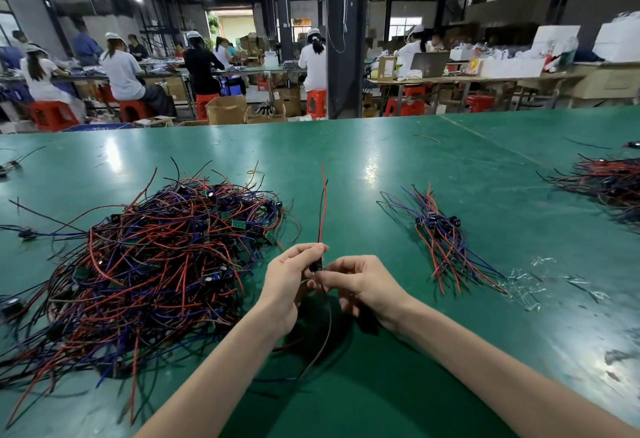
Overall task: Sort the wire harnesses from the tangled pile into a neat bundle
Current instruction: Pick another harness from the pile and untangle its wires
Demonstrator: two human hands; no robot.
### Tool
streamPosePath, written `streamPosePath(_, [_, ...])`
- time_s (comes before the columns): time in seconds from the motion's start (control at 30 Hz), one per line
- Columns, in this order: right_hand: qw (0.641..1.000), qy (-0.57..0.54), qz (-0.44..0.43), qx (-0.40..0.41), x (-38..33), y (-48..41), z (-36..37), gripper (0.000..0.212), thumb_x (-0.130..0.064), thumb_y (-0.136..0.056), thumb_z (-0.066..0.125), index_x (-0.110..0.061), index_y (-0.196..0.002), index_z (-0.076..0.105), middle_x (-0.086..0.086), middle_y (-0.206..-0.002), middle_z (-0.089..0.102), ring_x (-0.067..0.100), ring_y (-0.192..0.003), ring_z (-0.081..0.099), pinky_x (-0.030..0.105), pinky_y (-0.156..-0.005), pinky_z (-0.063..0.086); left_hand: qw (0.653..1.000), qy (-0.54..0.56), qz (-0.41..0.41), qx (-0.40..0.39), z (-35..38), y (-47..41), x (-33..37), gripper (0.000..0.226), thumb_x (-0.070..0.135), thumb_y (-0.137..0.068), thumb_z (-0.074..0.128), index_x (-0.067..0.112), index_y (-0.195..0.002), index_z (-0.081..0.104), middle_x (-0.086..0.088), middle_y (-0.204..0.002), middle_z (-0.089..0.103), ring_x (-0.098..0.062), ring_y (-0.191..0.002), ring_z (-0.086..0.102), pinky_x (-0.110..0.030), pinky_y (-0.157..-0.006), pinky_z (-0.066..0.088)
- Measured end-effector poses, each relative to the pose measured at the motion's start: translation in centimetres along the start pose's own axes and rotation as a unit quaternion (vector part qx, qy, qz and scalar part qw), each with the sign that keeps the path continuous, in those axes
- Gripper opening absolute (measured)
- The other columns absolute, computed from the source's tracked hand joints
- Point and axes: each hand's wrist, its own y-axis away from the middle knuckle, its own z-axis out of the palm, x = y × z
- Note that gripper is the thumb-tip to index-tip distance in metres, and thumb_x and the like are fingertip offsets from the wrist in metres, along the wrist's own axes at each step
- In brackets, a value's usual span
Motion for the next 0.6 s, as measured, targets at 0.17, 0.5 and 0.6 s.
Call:
streamPosePath(0.17, [0.999, -0.032, 0.004, 0.035, 0.03, 0.13, 0.27, 0.008, 0.001, -0.083, 0.066, -0.005, -0.078, 0.065, -0.002, -0.054, 0.064, 0.007, -0.032, 0.043, 0.016, -0.030, 0.030, 1.000, 0.027, 0.003, -0.010, 0.00, -0.18, -0.33, 0.002, 0.015, -0.083, 0.068, 0.014, -0.082, 0.067, -0.001, -0.068, 0.058, -0.018, -0.066, 0.051, -0.028, -0.060, 0.047])
streamPosePath(0.5, [0.995, -0.069, 0.032, 0.058, -0.05, -0.15, -0.17, 0.013, -0.005, -0.085, 0.065, -0.004, -0.073, 0.062, 0.002, -0.054, 0.063, 0.005, -0.032, 0.042, 0.014, -0.030, 0.027, 0.994, -0.058, 0.068, -0.063, -0.39, -0.22, -0.44, 0.009, 0.008, -0.088, 0.061, 0.013, -0.093, 0.067, -0.002, -0.076, 0.072, -0.010, -0.067, 0.064, -0.021, -0.068, 0.049])
streamPosePath(0.6, [0.998, -0.036, 0.034, 0.038, -0.19, -0.21, -0.47, 0.013, -0.005, -0.083, 0.067, -0.005, -0.071, 0.062, 0.002, -0.055, 0.064, 0.006, -0.031, 0.042, 0.014, -0.029, 0.027, 0.995, -0.033, 0.076, -0.047, -0.66, -0.44, -0.18, 0.007, 0.006, -0.089, 0.060, 0.009, -0.092, 0.066, -0.004, -0.075, 0.069, -0.009, -0.064, 0.064, -0.016, -0.060, 0.051])
